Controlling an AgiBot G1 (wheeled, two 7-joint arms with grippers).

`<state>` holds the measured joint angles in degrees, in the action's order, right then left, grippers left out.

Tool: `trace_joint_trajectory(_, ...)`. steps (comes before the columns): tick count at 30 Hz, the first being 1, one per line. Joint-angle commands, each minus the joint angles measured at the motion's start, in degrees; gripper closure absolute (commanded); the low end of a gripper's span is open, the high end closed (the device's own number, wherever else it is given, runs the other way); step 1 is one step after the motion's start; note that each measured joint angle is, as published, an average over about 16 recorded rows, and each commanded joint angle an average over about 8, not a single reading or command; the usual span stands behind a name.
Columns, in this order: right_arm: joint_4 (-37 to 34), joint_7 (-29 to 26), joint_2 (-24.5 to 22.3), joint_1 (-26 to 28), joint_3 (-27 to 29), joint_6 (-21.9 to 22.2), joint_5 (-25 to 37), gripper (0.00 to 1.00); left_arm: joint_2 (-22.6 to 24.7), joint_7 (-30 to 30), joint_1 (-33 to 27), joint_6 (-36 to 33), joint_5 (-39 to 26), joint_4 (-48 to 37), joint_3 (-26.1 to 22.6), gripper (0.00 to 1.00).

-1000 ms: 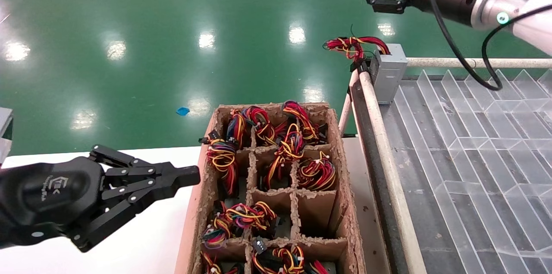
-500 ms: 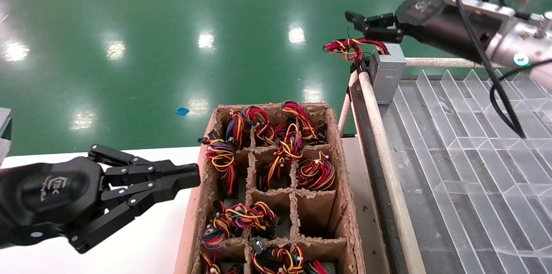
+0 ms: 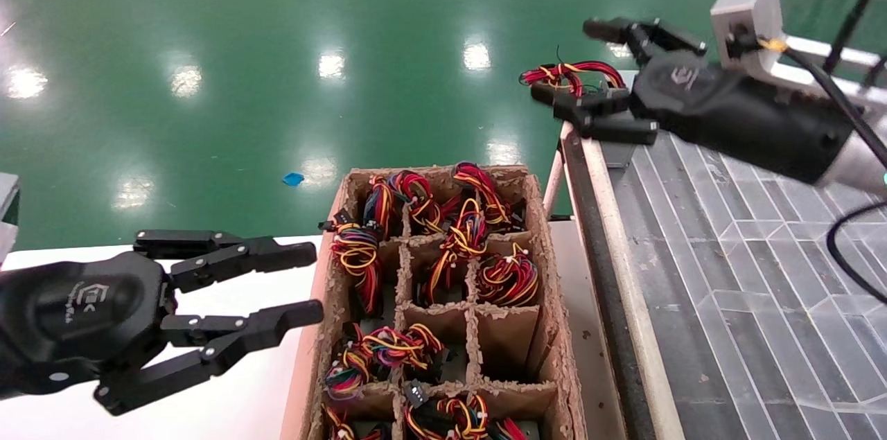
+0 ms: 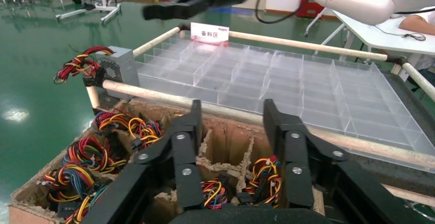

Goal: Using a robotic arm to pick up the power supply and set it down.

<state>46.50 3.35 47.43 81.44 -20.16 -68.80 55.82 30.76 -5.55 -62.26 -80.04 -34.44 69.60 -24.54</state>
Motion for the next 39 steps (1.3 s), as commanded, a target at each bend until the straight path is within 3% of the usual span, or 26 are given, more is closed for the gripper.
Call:
trace_joint_trajectory(1,2.5,-1.3,-1.1,-1.8,0.4,-1.5,-1.3,0.0,0.0,0.0,0.0,0.0,0.0,0.0,0.0,0.0)
trace_joint_trajectory(23,27.9,-14.3,-12.7,-20.5,4.2,-17.4,-14.4,0.0,0.0,0.0,0.0,0.0,0.0,0.0,0.0,0.0)
trace_joint_trajectory(39,28.1,-14.4,-12.9,-20.7,4.4,-17.5,-14.6,0.0,0.0,0.0,0.0,0.0,0.0,0.0,0.0,0.0)
